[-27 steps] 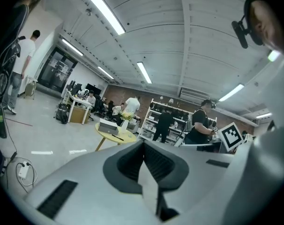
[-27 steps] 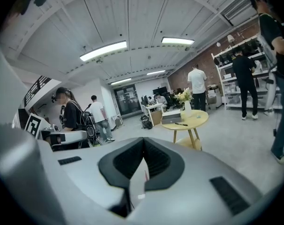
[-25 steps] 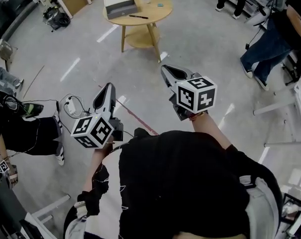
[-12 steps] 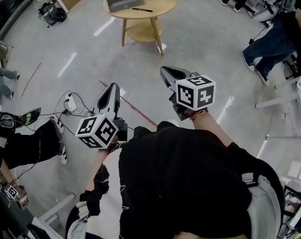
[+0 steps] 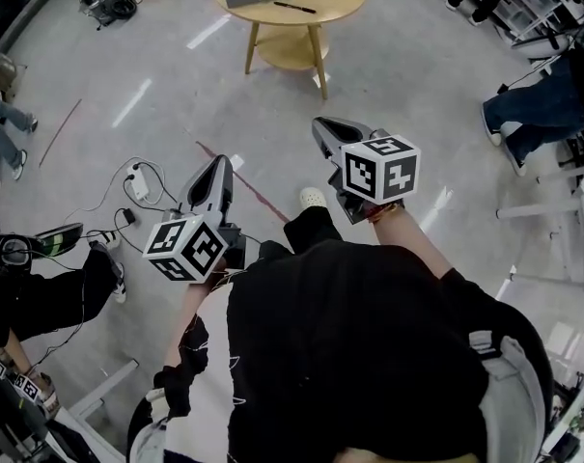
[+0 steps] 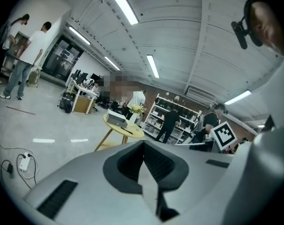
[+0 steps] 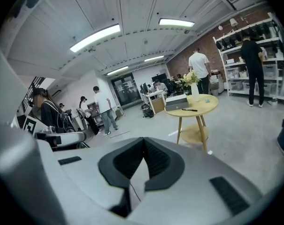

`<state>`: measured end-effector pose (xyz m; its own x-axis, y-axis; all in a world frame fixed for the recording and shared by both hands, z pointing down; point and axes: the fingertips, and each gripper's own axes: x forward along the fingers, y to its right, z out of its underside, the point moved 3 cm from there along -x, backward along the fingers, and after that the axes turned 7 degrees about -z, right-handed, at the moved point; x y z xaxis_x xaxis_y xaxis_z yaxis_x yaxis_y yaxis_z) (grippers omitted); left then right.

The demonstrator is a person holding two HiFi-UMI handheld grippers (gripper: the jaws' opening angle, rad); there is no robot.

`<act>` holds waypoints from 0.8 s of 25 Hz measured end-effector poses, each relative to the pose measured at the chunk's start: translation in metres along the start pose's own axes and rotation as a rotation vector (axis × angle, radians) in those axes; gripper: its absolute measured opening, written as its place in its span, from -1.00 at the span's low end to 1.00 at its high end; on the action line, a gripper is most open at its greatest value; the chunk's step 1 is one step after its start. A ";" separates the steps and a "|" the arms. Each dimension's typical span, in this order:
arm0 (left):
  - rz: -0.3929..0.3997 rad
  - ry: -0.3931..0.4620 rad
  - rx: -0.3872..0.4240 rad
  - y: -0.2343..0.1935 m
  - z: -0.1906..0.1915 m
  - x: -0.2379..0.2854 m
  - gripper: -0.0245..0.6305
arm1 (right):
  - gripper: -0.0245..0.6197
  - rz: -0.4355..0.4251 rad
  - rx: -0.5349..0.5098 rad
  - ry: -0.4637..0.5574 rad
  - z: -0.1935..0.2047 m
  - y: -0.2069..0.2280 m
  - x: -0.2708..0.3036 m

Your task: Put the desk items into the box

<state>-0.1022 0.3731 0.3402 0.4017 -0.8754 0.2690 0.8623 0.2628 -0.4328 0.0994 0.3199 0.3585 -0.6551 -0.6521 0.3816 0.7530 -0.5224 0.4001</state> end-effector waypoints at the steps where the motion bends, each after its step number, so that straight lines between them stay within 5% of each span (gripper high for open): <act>1: -0.004 0.002 0.004 -0.002 0.003 -0.009 -0.89 | -0.91 -0.001 0.002 0.001 0.006 -0.006 -0.002; 7: -0.025 0.046 0.015 -0.003 -0.004 -0.035 -0.89 | -0.91 -0.009 -0.012 0.015 0.010 -0.026 -0.015; 20: -0.036 0.104 0.038 0.016 -0.058 0.067 -0.89 | -0.91 -0.045 -0.065 0.031 -0.079 0.052 0.026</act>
<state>-0.0793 0.2946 0.3014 0.3383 -0.9212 0.1920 0.8874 0.2444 -0.3908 0.1259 0.2320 0.3232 -0.6866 -0.6435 0.3383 0.7262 -0.5852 0.3607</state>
